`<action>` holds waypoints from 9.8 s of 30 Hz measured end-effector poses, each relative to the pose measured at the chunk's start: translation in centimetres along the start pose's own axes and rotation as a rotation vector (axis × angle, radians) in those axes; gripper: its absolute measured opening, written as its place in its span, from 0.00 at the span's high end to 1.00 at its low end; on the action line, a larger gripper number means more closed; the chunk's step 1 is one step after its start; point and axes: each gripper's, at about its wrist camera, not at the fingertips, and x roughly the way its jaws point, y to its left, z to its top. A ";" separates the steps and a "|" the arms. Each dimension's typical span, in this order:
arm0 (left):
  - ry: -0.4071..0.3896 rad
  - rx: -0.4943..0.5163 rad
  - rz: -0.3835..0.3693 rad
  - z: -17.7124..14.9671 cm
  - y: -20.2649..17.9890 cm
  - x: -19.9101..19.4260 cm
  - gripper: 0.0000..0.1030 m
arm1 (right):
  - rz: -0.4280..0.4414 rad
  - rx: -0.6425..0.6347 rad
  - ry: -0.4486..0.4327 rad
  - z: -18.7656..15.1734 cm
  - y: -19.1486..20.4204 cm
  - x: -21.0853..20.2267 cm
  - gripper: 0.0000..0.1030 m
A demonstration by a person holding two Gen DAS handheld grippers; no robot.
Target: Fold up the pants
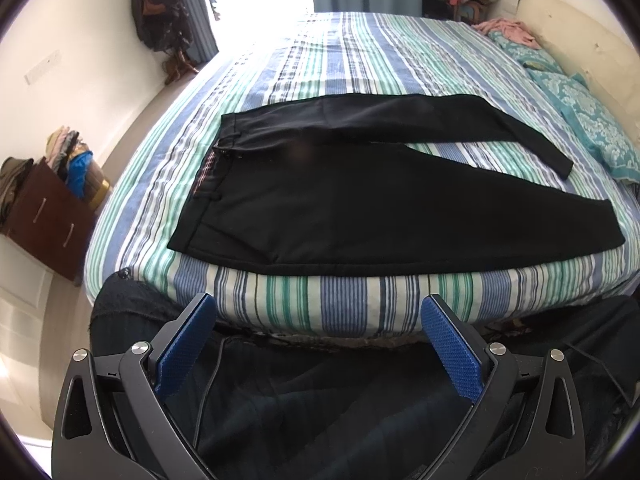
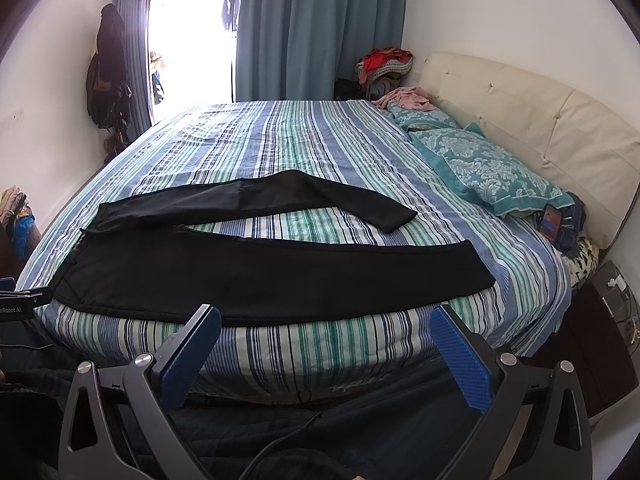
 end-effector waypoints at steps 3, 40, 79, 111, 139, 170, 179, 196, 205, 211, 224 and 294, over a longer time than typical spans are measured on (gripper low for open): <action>0.003 0.002 0.003 0.1 0.0 0.1 0.01 | -0.001 0.000 -0.001 0.0 0.1 0.0 0.00; -0.027 -0.054 0.013 0.3 1.4 -0.4 0.01 | 0.003 -0.010 0.003 -0.1 0.4 -0.1 0.00; 0.066 -0.138 0.124 9.5 -0.3 8.1 0.01 | 0.052 -0.642 0.261 6.9 -10.9 39.9 0.24; 0.206 0.004 0.120 11.9 -9.2 15.9 0.01 | 0.121 0.172 0.305 23.5 -23.9 58.1 0.89; -0.003 -0.113 0.149 14.2 2.0 23.6 0.01 | -0.016 0.533 0.380 1.5 -28.4 34.4 0.14; -0.058 -0.110 0.234 13.9 -7.0 28.2 0.01 | -0.244 0.280 0.318 7.2 -26.4 44.9 0.00; -0.061 -0.111 0.237 13.8 -7.0 28.3 0.01 | -0.243 0.281 0.319 7.3 -26.3 44.9 0.00; -0.061 -0.146 0.189 13.7 -6.3 28.4 0.01 | -0.247 0.275 0.321 7.4 -26.2 45.0 0.00; -0.022 -0.158 0.156 14.2 -5.7 28.0 0.00 | -0.214 0.285 0.350 7.7 -26.8 45.4 0.00; -0.006 -0.048 0.100 14.1 -3.7 24.1 0.01 | -0.102 0.297 0.357 9.1 -26.5 40.2 0.00; -0.024 -0.318 0.235 4.7 7.8 22.8 0.00 | 0.223 -0.009 0.264 1.9 -4.5 31.4 0.00; -0.007 -0.241 0.315 16.9 5.7 29.2 0.01 | -0.117 0.583 0.160 0.0 -28.2 24.5 0.44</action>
